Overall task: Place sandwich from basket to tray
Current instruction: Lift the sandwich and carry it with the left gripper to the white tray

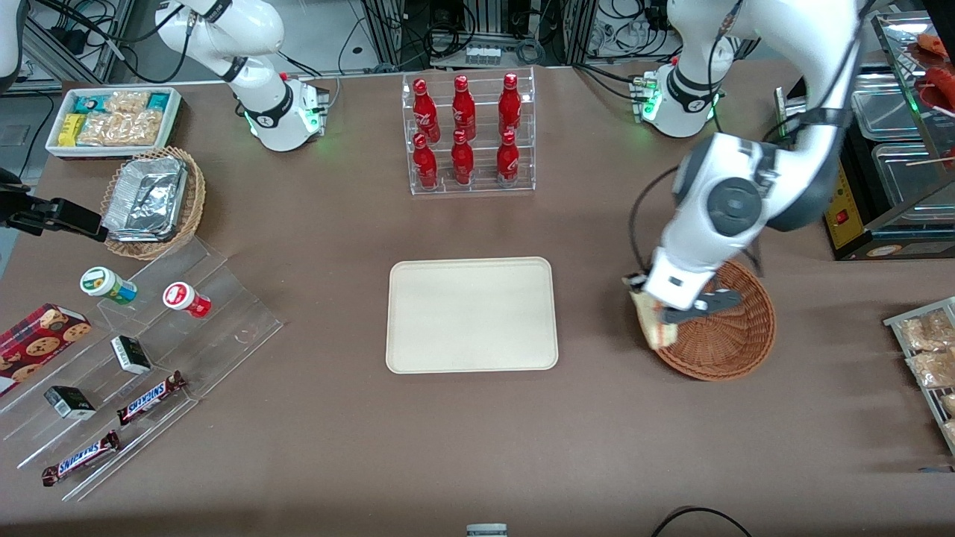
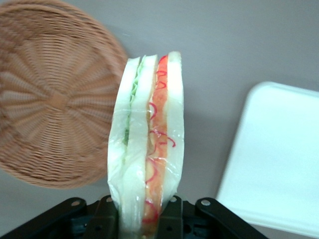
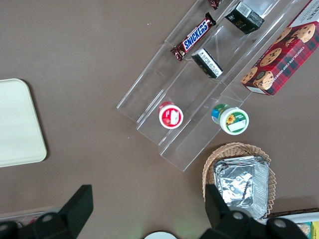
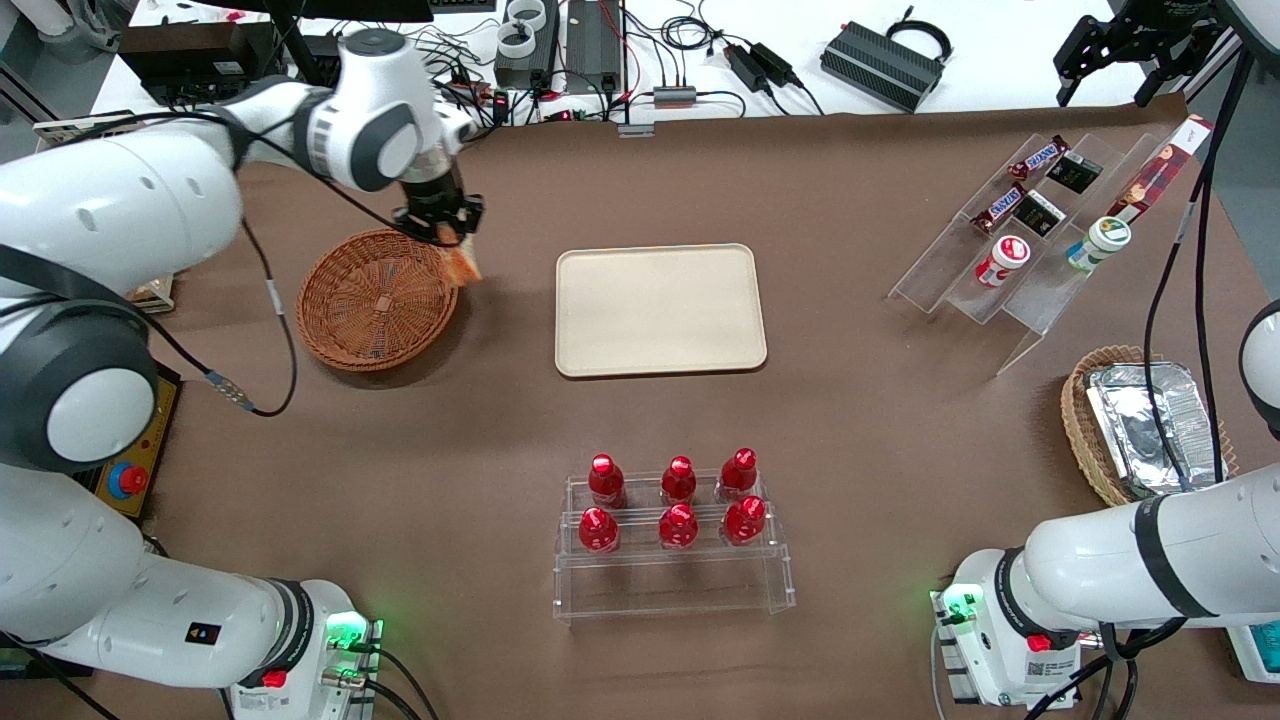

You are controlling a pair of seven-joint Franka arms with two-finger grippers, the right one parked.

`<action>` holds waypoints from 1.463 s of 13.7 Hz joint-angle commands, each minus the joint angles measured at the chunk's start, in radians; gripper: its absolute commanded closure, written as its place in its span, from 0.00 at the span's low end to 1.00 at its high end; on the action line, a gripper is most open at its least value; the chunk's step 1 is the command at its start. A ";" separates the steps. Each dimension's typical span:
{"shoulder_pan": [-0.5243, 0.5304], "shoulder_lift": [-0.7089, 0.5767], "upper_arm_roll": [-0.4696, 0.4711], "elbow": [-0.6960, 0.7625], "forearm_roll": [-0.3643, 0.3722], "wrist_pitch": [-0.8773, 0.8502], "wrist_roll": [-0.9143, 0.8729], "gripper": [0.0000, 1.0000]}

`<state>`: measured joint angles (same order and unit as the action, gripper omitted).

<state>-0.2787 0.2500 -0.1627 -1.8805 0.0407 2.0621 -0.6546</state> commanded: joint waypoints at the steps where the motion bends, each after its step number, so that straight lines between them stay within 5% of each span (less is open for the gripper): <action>1: -0.098 0.089 0.009 0.116 0.015 -0.022 -0.019 1.00; 10: -0.316 0.419 0.012 0.423 0.027 0.018 -0.030 1.00; 20: -0.346 0.505 0.018 0.428 0.088 0.122 -0.109 1.00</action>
<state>-0.6115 0.7270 -0.1542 -1.4839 0.1034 2.1806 -0.7309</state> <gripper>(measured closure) 0.806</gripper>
